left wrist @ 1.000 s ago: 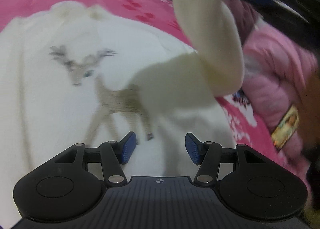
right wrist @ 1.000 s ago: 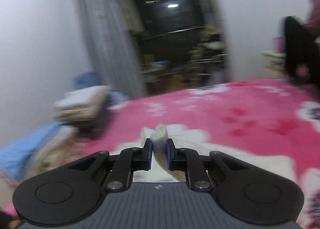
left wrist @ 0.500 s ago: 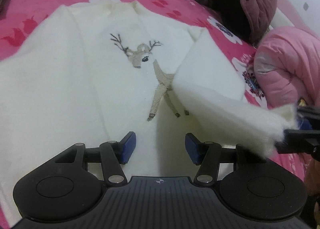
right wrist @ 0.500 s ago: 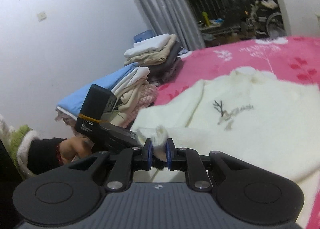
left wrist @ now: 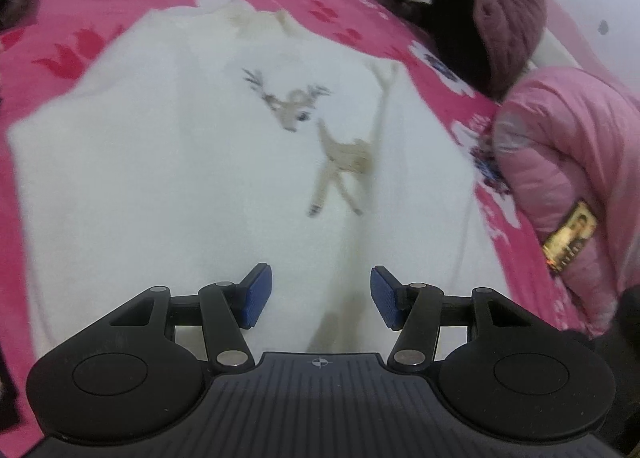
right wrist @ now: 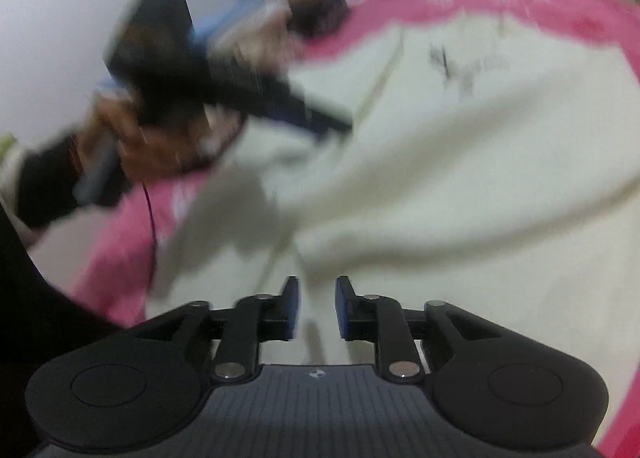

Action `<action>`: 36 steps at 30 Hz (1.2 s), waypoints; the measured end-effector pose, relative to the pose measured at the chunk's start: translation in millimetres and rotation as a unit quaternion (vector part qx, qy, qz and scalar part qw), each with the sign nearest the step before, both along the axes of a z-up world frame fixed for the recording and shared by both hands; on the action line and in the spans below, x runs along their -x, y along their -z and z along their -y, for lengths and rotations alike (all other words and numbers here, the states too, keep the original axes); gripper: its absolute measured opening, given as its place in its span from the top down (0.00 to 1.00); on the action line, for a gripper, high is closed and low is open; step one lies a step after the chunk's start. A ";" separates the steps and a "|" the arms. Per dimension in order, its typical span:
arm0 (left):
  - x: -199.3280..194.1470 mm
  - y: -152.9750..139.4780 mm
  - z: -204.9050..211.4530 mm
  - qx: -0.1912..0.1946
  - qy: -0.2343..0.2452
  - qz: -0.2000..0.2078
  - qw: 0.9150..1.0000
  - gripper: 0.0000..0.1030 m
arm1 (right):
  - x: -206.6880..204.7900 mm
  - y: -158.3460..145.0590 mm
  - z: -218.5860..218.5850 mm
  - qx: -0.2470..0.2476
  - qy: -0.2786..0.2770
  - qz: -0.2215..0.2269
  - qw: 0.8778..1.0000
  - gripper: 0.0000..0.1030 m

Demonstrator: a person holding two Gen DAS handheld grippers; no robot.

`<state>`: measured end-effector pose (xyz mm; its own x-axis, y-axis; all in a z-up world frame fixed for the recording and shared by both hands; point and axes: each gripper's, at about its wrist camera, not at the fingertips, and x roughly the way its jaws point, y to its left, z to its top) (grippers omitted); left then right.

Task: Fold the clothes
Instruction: 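Lift the cuff with the right gripper, lay the sleeve across the body, open, then grasp the sweater side edge with both grippers side by side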

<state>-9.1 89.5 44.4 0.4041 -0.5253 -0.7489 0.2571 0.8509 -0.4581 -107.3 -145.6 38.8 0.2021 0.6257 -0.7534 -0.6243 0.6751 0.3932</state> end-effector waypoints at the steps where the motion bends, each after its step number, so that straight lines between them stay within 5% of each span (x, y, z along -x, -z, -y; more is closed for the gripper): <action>1: 1.1 -0.3 2.1 0.001 0.005 0.000 1.000 0.47 | 5.5 5.0 -1.8 0.011 0.000 -0.012 1.000 0.58; 7: 2.0 1.4 13.0 0.005 0.029 -0.003 1.000 0.47 | 21.6 17.2 21.7 -0.036 0.082 -0.099 0.991 0.56; 14: -10.7 12.5 22.1 0.000 0.038 -0.014 0.999 0.47 | -5.3 29.8 74.1 -0.184 0.267 -0.156 0.933 0.54; 20: -19.7 18.0 26.8 0.001 0.040 -0.032 0.999 0.54 | -35.4 54.6 78.6 -0.244 0.332 -0.210 0.886 0.53; 27: -26.1 14.4 24.9 0.015 0.026 -0.072 0.997 0.83 | -36.5 71.4 70.0 -0.255 0.335 -0.210 0.882 0.54; 36: -30.8 7.2 20.0 0.049 0.009 -0.115 0.992 0.94 | -29.9 79.5 46.8 -0.299 0.331 -0.236 0.863 0.54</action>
<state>21.7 69.5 37.2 0.2183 -0.6058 -0.7651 0.1496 0.7955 -0.5871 -77.4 -192.3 -40.8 0.4243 0.7964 -0.4310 0.1452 0.4100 0.9005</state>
